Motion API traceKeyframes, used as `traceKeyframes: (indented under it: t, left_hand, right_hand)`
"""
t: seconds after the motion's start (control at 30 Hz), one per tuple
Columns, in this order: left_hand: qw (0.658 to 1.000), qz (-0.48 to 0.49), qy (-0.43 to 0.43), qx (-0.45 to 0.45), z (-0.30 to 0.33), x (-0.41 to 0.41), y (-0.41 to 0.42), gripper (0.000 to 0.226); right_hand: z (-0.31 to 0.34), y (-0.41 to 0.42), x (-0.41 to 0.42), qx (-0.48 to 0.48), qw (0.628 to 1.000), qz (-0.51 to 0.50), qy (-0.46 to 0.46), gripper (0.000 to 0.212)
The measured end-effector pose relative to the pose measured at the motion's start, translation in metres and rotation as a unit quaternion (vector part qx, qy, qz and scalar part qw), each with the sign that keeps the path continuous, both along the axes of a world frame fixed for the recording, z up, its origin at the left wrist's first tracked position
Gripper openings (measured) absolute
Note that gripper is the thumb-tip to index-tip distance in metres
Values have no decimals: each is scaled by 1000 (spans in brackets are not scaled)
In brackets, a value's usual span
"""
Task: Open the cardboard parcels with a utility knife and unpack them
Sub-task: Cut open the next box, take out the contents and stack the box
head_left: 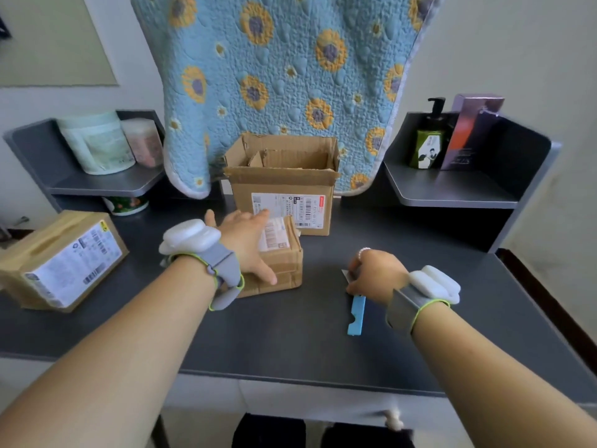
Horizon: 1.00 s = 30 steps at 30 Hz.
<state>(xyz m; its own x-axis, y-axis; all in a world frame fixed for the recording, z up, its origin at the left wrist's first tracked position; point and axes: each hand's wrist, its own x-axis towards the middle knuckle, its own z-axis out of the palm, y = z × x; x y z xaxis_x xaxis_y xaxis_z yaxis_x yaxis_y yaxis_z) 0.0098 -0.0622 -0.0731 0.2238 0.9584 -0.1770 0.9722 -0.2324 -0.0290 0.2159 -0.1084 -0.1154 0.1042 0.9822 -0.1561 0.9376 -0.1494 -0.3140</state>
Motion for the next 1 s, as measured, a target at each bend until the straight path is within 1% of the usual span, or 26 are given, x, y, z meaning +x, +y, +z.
traceKeyframes:
  t: [0.1, 0.17, 0.2, 0.23, 0.3, 0.33, 0.37, 0.5, 0.57, 0.63, 0.67, 0.7, 0.77, 0.8, 0.9, 0.93, 1.0]
  left_hand:
    - [1000, -6, -27, -8, 2, 3, 7, 117]
    - [998, -8, -65, -16, 6, 7, 11, 112]
    - [996, -2, -89, -34, 9, 9, 14, 108]
    - [992, 3, -111, -56, 12, 10, 16, 101]
    - [985, 2, -143, -95, 19, 11, 23, 76]
    - [982, -2, -159, -103, 21, 12, 26, 63]
    - [979, -2, -175, -108, 21, 18, 32, 55]
    - [971, 7, -210, -111, 7, 22, 33, 44]
    - [959, 3, -265, -103, 0, 23, 31, 36]
    - [939, 10, -326, -109, -2, 24, 27, 26]
    - [935, 12, -338, -109, -2, 25, 26, 24]
    - [940, 8, -328, -93, 0, 27, 26, 30]
    - [968, -17, -251, -21, 4, 38, 24, 43]
    - [975, -27, -220, -4, 5, 44, 22, 52]
    - [985, -20, -167, -33, 7, 61, 13, 103]
    - [988, -28, -147, -29, 4, 63, 11, 109]
    - [988, -41, -150, -6, -3, 57, 8, 105]
  right_hand:
    - [1, 4, 4, 2, 1000, 13, 2, 30]
    - [1, 7, 7, -1, 1000, 25, 9, 28]
    - [1, 9, 10, -1, 999, 32, 10, 27]
    - [0, 11, 12, 1, 999, 38, 10, 25]
    - [1, 15, 15, 6, 999, 48, 11, 26]
    - [1, 18, 18, 8, 998, 53, 9, 27]
    - [0, 23, 25, 9, 998, 66, 5, 29]
    - [-6, 27, 35, 13, 997, 81, -12, 29]
    - [-8, 26, 40, 16, 997, 70, -34, 24]
    - [-10, 24, 44, 12, 997, 65, -40, 17]
    - [-11, 24, 45, 9, 997, 64, -41, 14]
    - [-12, 24, 45, 5, 997, 63, -41, 12]
    - [-14, 21, 44, 2, 998, 55, -42, 7]
    - [-15, 21, 43, 4, 998, 50, -40, 5]
    - [-15, 20, 44, 27, 999, 31, -26, 5]
    - [-14, 19, 44, 40, 999, 19, -15, 4]
    - [-14, 16, 38, 75, 997, -4, 28, 2]
